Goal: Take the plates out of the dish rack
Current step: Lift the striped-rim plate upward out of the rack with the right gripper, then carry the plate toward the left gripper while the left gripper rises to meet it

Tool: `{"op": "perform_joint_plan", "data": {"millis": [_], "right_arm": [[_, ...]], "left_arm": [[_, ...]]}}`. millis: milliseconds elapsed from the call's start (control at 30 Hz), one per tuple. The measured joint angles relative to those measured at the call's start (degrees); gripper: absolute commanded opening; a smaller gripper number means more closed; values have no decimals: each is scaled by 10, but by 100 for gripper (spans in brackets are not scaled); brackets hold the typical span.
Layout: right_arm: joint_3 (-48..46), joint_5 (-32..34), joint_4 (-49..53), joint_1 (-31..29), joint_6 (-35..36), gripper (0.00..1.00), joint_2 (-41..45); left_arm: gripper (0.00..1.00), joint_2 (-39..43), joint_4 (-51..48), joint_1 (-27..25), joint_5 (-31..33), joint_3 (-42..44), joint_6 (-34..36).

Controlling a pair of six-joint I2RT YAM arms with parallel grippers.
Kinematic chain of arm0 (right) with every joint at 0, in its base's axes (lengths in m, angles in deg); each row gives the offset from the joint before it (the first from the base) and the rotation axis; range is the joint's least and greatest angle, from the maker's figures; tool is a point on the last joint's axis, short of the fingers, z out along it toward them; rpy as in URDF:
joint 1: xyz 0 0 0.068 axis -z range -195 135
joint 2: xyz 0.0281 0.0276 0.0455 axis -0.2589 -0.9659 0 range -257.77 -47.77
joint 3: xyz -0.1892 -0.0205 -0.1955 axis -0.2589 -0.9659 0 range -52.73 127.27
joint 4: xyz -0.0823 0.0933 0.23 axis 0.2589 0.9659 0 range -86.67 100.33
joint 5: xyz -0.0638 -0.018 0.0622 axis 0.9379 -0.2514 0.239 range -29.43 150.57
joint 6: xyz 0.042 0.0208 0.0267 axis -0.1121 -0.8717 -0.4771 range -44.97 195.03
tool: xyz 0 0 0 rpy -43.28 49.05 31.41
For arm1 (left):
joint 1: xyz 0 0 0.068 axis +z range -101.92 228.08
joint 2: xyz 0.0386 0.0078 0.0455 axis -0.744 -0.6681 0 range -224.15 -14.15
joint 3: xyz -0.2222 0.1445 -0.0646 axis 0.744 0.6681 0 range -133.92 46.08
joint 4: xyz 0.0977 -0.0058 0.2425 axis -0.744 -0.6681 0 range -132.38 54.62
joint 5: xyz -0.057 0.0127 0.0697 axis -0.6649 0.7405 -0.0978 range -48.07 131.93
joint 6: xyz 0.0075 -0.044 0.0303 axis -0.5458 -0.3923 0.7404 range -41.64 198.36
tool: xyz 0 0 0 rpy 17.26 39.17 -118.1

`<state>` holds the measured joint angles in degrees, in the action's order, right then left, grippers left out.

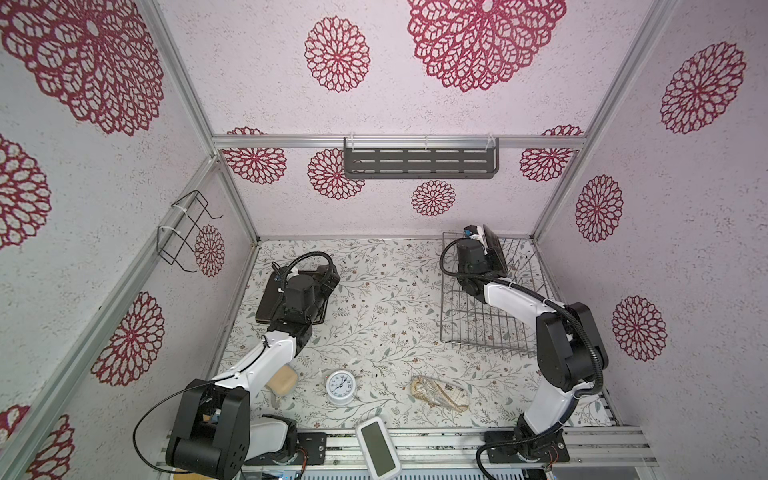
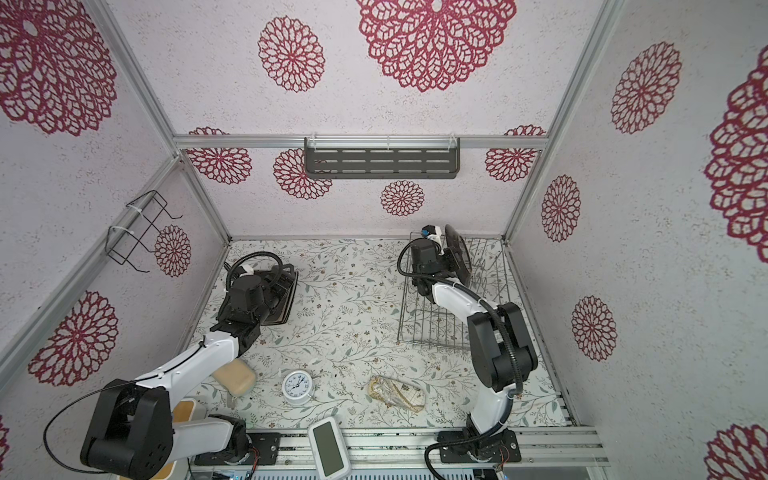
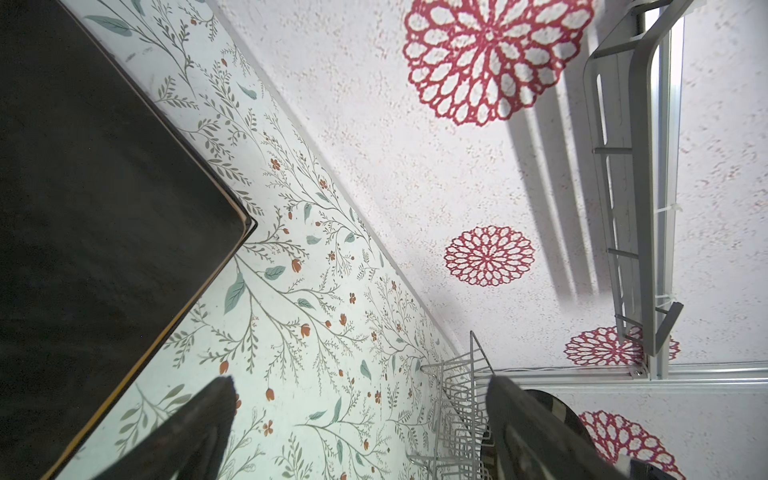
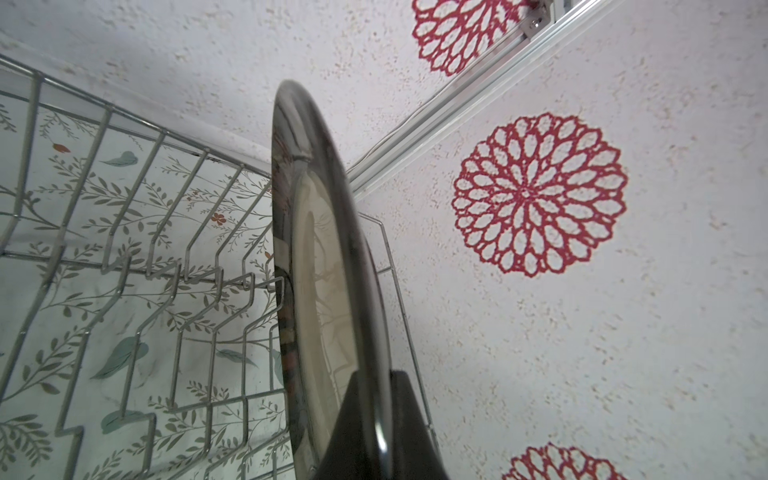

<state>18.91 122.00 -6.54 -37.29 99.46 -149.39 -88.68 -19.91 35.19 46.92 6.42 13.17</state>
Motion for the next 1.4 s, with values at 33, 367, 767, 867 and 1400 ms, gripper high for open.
{"op": "perform_joint_plan", "data": {"millis": [33, 367, 767, 867, 1400], "right_arm": [[0, 1, -2, -1, 3, 0, 1], [0, 12, -26, -14, 47, 0, 16], [0, 18, -33, -39, 68, 0, 91], [1, 9, -7, -42, 37, 0, 120], [13, -161, 193, -44, -218, 0, 232]], "left_arm": [[98, 0, 0, 0, 0, 0, 0], [98, 0, -1, -2, 0, -8, 0], [99, -3, -3, -11, -11, -26, 2], [99, -11, -3, -15, -12, -30, 4], [99, -49, 0, -36, -26, -50, 5]]}}
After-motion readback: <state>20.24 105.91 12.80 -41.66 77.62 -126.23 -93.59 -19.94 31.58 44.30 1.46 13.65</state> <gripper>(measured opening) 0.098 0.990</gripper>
